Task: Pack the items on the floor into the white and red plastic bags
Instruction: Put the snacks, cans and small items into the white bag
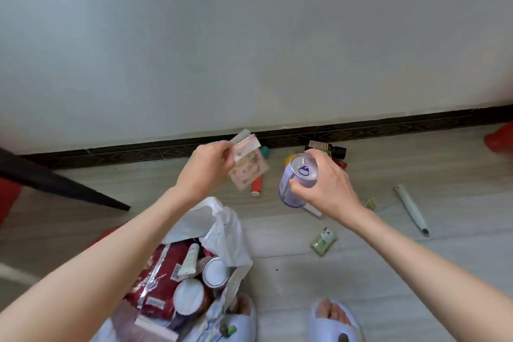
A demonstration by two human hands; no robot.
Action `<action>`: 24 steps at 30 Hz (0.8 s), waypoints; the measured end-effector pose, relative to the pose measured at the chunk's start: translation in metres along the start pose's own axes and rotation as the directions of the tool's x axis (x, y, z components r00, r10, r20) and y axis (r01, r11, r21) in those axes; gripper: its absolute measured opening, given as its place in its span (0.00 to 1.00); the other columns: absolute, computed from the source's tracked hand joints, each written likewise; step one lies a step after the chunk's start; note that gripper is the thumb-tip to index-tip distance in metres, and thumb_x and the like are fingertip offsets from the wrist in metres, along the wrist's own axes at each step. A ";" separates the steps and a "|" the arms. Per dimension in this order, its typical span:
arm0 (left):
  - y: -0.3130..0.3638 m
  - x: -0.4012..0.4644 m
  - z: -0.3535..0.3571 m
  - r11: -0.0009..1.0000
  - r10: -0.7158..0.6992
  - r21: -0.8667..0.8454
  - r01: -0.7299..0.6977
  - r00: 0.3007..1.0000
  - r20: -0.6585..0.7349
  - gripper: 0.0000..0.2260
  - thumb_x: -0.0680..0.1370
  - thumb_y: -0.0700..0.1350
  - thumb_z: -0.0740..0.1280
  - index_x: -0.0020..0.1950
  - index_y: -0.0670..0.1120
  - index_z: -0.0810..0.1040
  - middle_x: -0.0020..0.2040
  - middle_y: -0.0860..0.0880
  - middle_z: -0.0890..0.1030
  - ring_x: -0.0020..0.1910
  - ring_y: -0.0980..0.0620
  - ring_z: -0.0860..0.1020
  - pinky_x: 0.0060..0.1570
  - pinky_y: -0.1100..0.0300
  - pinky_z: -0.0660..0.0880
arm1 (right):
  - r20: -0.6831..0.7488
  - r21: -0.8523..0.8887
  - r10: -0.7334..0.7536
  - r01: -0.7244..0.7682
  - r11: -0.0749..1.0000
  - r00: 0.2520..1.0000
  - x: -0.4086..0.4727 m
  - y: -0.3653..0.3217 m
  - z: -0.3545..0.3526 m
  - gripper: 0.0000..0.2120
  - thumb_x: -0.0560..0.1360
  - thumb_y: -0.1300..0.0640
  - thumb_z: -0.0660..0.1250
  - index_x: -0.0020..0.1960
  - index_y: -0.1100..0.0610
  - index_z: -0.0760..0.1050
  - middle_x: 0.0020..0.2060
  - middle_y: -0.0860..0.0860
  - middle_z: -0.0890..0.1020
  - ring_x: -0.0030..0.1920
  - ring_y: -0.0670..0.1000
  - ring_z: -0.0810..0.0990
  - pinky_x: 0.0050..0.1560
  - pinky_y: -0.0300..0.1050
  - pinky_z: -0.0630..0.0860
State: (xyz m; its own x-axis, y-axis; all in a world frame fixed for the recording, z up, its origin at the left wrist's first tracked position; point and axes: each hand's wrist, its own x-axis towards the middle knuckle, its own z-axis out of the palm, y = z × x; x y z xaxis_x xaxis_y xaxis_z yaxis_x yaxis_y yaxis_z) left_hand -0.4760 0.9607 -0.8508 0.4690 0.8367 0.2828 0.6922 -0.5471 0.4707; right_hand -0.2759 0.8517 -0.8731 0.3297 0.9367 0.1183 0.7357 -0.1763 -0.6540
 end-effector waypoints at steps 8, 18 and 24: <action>-0.078 -0.125 -0.081 0.898 -0.437 -0.124 0.423 0.889 -0.134 0.11 0.78 0.39 0.61 0.56 0.40 0.79 0.43 0.46 0.82 0.39 0.54 0.76 0.40 0.63 0.68 | 0.255 0.017 -0.239 0.243 0.970 0.937 -0.016 -0.126 0.034 0.24 0.68 0.48 0.69 0.60 0.55 0.67 0.56 0.52 0.76 0.57 0.53 0.75 0.57 0.47 0.71; -0.153 -0.212 -0.019 0.715 -0.687 -0.147 0.684 0.726 0.036 0.11 0.79 0.39 0.58 0.56 0.40 0.78 0.52 0.44 0.81 0.53 0.46 0.77 0.46 0.59 0.68 | 0.606 -0.161 -0.357 0.549 0.820 0.711 -0.043 -0.147 0.150 0.24 0.71 0.49 0.66 0.61 0.58 0.65 0.56 0.56 0.73 0.57 0.57 0.71 0.52 0.48 0.69; -0.165 -0.192 0.006 0.759 -0.635 -0.143 0.635 0.771 0.053 0.09 0.78 0.38 0.59 0.53 0.42 0.78 0.51 0.45 0.80 0.51 0.47 0.76 0.47 0.56 0.70 | 0.685 -0.315 -0.221 0.555 0.770 0.694 -0.024 -0.115 0.180 0.24 0.73 0.47 0.64 0.62 0.60 0.65 0.56 0.59 0.74 0.57 0.60 0.72 0.52 0.52 0.70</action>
State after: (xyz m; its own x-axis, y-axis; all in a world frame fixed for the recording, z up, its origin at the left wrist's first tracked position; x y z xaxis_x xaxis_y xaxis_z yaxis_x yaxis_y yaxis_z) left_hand -0.6772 0.8898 -0.9878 -0.0487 0.9910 -0.1250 0.7450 0.1194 0.6562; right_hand -0.4750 0.9042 -0.9356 -0.3388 0.8966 -0.2853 0.9357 0.2892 -0.2022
